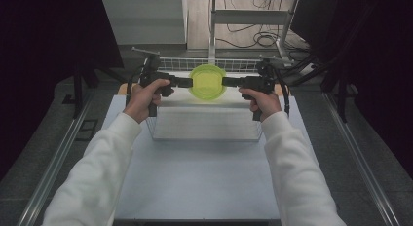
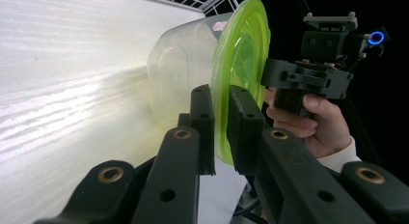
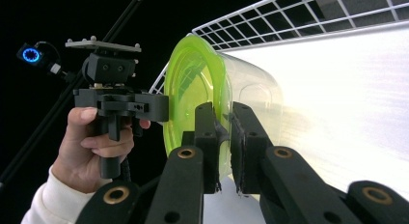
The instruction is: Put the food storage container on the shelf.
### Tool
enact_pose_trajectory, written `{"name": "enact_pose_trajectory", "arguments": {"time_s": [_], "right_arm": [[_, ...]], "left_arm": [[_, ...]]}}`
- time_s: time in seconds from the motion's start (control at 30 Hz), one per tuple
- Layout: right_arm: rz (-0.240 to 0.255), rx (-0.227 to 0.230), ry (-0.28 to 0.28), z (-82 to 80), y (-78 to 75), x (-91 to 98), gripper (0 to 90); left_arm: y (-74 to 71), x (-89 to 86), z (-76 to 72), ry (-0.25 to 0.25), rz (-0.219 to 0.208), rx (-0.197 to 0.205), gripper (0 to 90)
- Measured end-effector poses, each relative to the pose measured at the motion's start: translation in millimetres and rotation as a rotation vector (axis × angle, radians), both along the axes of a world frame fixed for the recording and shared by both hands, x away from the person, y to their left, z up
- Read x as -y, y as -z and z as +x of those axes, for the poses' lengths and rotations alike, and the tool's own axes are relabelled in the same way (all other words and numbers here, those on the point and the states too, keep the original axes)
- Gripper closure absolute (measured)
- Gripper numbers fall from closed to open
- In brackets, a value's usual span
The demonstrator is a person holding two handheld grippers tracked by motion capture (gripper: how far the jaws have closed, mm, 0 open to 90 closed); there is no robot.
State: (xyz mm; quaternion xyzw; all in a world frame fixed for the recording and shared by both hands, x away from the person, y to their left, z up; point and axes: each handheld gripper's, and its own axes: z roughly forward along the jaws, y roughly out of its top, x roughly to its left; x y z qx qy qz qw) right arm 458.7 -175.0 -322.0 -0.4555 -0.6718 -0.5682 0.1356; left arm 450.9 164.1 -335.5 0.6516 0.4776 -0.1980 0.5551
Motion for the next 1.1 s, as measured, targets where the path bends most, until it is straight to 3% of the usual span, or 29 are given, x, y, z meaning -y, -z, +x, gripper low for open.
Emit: {"name": "enact_pose_trajectory", "arguments": {"time_s": [0.2,0.43,0.6,0.77,0.9,1.1], "right_arm": [[0.019,-0.076,0.022,11.3,-1.0,0.1,81.2],[0.047,-0.166,0.044,26.8,3.3,2.4,79.5],[0.052,-0.193,0.053,32.5,5.5,2.4,78.2],[0.050,-0.201,0.053,35.1,6.2,2.1,77.3],[0.040,-0.193,0.055,34.6,6.2,1.2,74.5],[0.010,-0.126,0.085,31.4,3.0,-0.6,58.9]], "left_arm": [[2.4,-1.5,14.5,-0.004,-0.044,-0.067,82.3],[2.3,0.8,24.6,-0.013,-0.071,-0.097,80.7],[5.8,0.4,29.6,-0.028,-0.099,-0.118,79.9],[6.8,0.3,30.7,-0.037,-0.100,-0.123,78.9],[6.2,1.9,29.7,-0.045,-0.092,-0.104,76.4],[4.3,0.4,27.5,-0.085,-0.080,-0.050,53.9]]}}
